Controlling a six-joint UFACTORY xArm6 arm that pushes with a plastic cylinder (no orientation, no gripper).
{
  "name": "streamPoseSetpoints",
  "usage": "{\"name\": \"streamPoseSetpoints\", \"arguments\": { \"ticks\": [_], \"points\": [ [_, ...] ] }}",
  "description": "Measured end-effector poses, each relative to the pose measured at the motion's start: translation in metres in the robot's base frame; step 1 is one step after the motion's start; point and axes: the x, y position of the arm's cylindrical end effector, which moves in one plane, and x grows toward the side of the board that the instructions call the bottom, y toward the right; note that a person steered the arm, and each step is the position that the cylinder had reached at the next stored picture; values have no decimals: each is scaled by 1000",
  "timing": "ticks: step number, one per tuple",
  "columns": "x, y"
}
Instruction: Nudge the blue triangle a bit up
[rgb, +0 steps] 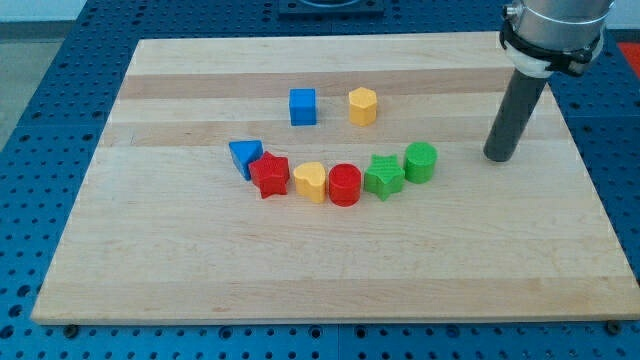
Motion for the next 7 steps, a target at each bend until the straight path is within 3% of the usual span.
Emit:
{"name": "streamPoseSetpoints", "arguments": {
  "ticks": [1,3,7],
  "points": [
    [0,-1],
    [115,-92],
    [120,-192]
  ]
}}
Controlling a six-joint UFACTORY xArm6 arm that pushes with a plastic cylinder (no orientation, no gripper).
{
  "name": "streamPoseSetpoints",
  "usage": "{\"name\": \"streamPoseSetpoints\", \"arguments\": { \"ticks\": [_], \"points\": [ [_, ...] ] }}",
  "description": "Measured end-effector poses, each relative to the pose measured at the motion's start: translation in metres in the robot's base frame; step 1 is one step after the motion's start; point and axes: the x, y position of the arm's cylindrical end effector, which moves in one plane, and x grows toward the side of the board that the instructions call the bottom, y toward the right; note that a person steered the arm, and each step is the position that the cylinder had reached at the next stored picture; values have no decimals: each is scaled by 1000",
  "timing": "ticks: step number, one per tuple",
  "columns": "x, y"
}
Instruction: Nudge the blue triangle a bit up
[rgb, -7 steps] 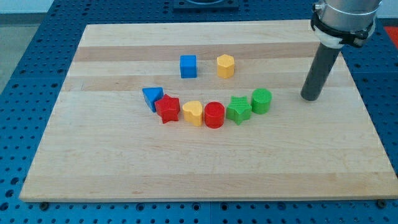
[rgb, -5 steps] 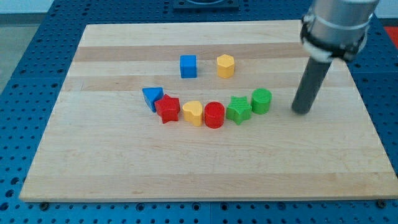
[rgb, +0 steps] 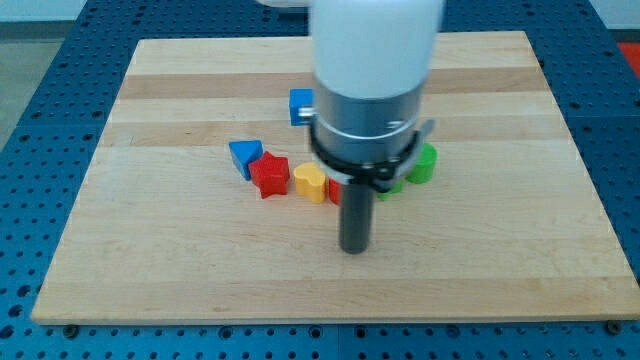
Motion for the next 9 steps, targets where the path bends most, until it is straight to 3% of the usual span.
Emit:
{"name": "streamPoseSetpoints", "arguments": {
  "ticks": [2,5,6,7,8,9],
  "points": [
    [0,-86],
    [-100,-129],
    [-103,-137],
    [-133,-142],
    [-165,-116],
    [-171,-98]
  ]
}}
